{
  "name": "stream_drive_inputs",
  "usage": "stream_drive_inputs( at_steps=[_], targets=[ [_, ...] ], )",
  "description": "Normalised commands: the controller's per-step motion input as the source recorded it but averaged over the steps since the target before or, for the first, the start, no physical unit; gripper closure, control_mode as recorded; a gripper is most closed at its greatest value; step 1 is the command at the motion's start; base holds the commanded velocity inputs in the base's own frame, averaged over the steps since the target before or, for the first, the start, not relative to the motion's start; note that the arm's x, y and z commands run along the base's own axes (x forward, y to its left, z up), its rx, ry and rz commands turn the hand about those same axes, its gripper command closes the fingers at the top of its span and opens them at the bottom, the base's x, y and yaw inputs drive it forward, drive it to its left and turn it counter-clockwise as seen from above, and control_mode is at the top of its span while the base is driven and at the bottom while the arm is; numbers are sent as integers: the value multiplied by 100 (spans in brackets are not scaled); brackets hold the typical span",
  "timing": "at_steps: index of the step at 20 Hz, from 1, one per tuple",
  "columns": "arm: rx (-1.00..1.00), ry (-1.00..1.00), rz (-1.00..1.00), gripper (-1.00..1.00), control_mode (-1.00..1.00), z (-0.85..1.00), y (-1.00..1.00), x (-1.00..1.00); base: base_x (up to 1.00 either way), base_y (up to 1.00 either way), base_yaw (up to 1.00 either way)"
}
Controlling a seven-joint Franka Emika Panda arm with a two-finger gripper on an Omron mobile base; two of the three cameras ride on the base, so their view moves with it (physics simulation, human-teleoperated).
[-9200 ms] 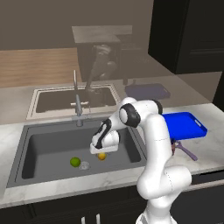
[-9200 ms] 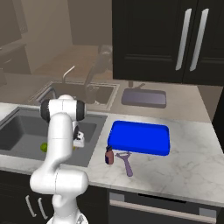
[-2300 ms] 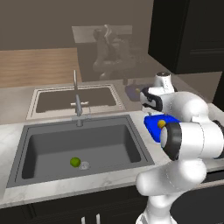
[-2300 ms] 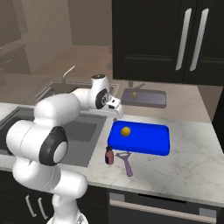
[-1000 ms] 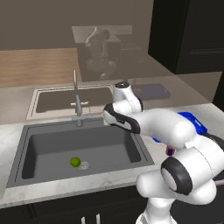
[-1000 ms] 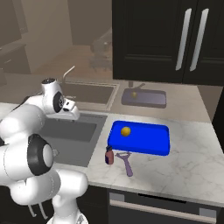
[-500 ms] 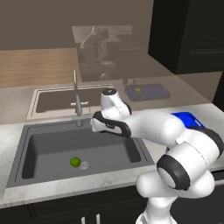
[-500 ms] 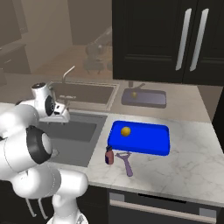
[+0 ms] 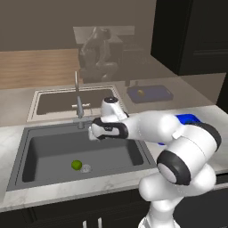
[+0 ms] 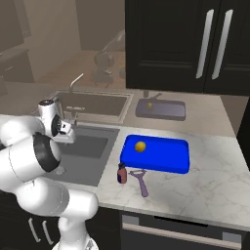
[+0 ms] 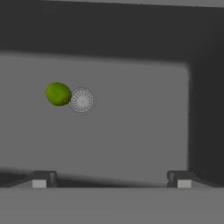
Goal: Pick up all produce items and place them in the sink. Turn on the sink faucet to wash them. Then turn the sink off and put them in the tray.
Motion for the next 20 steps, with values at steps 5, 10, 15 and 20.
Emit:
stream_drive_inputs(
  at_steps=[5,10,15,20],
  targets=[
    [11,3,5,-100,-100,-35,18,0,0,0,0],
    [8,0,5,-100,-100,-28,25,0,0,0,0],
    [2,0,4,-100,-100,-26,33,5,0,0,0],
    [0,0,4,-100,-100,-25,33,12,0,0,0]
  ],
)
